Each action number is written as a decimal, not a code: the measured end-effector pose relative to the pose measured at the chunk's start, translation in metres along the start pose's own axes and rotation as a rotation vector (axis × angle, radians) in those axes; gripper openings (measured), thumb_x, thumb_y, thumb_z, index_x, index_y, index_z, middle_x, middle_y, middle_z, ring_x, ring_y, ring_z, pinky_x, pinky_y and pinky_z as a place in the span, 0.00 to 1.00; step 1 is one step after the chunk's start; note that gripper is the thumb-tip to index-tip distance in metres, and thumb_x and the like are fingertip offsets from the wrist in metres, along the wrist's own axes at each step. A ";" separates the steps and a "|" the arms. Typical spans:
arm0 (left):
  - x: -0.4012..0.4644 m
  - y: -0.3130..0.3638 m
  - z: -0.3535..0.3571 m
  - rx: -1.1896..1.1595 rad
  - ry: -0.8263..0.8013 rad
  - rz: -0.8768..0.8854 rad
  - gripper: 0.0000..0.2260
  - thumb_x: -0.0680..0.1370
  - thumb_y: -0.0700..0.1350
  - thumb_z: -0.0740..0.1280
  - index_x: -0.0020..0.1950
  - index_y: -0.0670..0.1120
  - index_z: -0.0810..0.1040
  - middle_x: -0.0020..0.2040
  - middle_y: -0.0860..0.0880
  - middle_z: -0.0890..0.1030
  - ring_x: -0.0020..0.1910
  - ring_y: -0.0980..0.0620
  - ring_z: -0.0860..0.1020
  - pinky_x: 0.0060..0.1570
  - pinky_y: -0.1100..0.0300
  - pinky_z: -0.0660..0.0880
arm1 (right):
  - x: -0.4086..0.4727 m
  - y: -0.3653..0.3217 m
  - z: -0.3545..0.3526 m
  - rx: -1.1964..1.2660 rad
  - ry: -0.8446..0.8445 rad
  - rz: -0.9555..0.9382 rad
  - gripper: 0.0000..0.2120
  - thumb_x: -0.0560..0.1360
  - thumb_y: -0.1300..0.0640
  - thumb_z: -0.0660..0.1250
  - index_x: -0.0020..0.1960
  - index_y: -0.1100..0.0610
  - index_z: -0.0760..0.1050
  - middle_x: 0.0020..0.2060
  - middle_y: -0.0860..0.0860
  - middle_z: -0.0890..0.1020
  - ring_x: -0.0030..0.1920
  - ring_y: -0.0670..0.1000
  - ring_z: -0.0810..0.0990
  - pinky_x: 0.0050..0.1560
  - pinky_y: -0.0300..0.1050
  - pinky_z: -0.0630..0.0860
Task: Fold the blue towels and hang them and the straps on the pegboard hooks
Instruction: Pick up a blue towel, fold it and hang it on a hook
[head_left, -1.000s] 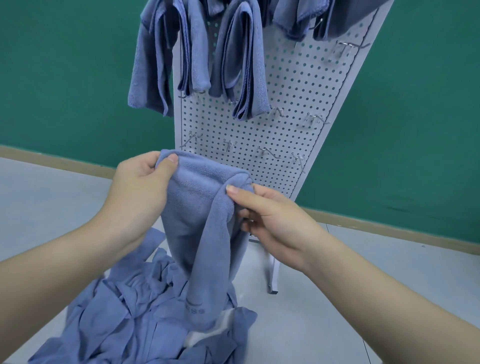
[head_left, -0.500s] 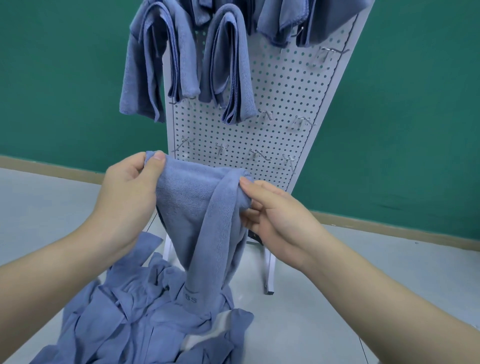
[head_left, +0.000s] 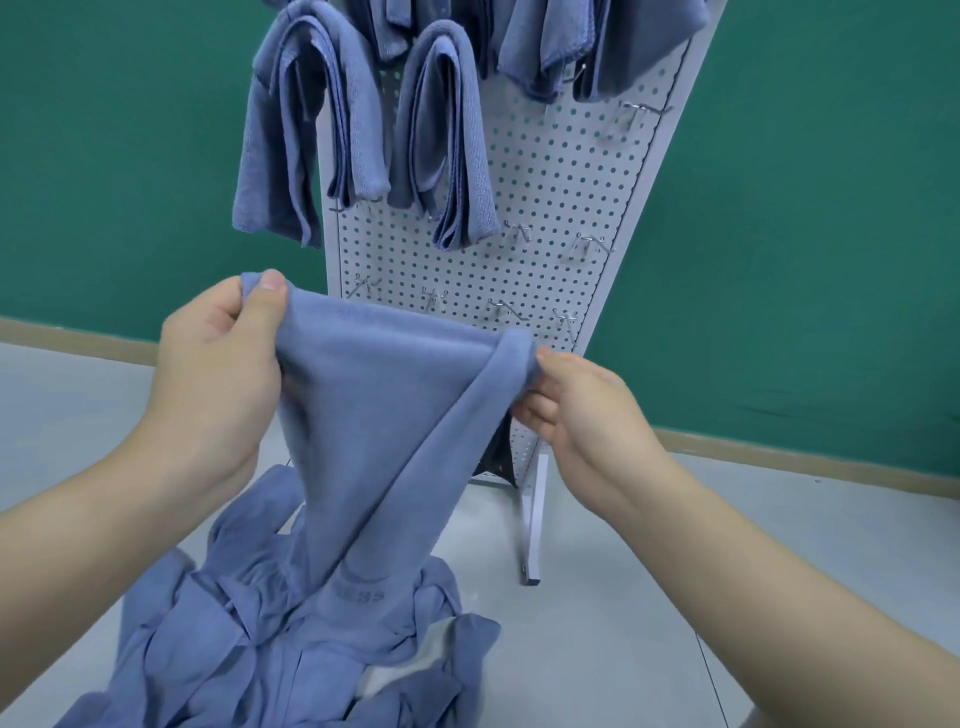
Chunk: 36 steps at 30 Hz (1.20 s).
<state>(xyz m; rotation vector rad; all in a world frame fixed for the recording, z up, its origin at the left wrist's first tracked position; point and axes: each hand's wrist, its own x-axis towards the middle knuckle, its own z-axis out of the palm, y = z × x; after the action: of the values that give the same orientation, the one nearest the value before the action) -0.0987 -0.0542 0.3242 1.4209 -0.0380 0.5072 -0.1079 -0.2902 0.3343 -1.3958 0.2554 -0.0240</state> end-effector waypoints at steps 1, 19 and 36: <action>0.000 0.000 0.000 0.000 0.003 0.006 0.22 0.83 0.54 0.63 0.51 0.32 0.72 0.45 0.45 0.72 0.44 0.47 0.67 0.47 0.48 0.64 | 0.001 -0.003 -0.001 0.034 -0.004 0.004 0.12 0.85 0.60 0.60 0.55 0.66 0.79 0.45 0.57 0.86 0.46 0.55 0.83 0.58 0.50 0.81; -0.017 0.003 0.005 0.097 -0.042 0.058 0.22 0.85 0.53 0.61 0.44 0.34 0.66 0.40 0.46 0.67 0.40 0.45 0.61 0.43 0.50 0.59 | -0.018 0.018 0.009 -0.808 -0.172 -0.173 0.11 0.75 0.56 0.71 0.43 0.54 0.68 0.34 0.47 0.72 0.36 0.48 0.70 0.38 0.44 0.67; 0.018 0.001 -0.024 0.035 0.105 -0.002 0.27 0.78 0.58 0.64 0.48 0.32 0.67 0.44 0.45 0.68 0.43 0.44 0.62 0.46 0.47 0.61 | 0.021 0.004 -0.033 -0.424 -0.080 0.044 0.21 0.78 0.47 0.73 0.47 0.67 0.78 0.40 0.55 0.83 0.39 0.51 0.77 0.46 0.48 0.75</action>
<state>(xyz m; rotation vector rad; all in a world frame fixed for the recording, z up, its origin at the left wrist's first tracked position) -0.0895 -0.0263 0.3265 1.4268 0.0566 0.5828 -0.0946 -0.3246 0.3226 -1.8079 0.2324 0.1289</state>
